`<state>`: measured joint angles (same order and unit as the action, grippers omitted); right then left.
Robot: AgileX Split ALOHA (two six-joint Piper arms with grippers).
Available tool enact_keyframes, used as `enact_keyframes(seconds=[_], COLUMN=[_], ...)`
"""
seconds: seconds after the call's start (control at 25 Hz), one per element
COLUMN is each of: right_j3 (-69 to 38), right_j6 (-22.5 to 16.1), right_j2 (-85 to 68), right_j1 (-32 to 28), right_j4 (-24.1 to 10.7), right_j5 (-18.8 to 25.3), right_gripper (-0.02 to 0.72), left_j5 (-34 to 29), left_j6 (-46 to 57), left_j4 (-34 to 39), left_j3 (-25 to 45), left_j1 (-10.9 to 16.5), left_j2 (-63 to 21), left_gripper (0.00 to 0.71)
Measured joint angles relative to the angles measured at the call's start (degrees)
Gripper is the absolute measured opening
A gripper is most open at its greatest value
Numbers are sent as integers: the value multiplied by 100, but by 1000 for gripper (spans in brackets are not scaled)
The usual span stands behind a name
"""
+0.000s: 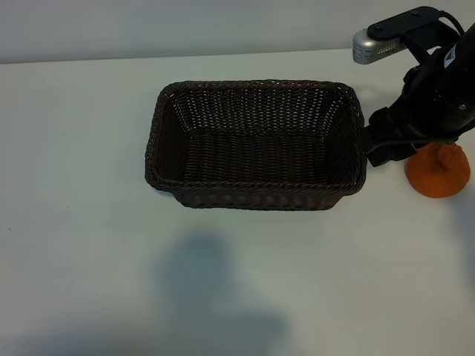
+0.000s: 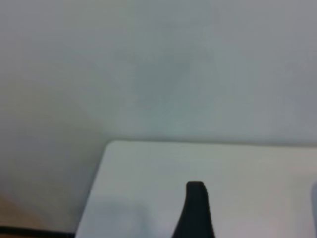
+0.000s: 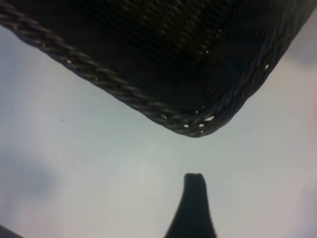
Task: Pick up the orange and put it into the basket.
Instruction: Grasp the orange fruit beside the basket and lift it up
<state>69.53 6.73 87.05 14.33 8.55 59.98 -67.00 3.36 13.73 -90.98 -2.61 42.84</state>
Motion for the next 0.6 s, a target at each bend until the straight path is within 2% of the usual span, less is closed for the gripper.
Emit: enact_keyframes(seconds=[0.12,0.2,0.36,0.6], right_j3=[0,0,0,0], right_j6=[0,0,0,0], right_j2=[0,0,0,0], right_j1=[0,0,0,0], right_j4=[0,0,0,0], right_j5=[0,0,0,0], right_gripper=[570,570,570,570], left_j5=[0,0,0,0], left_j6=[19,24,0,-28], left_j4=[39,51,-91,-790], left_j3=[166,536,1678,3249], left_j1=[-18,-18,-29,-29], left_j2=[-413,-732,-1571,-3125], left_gripper=[596,596,596,596])
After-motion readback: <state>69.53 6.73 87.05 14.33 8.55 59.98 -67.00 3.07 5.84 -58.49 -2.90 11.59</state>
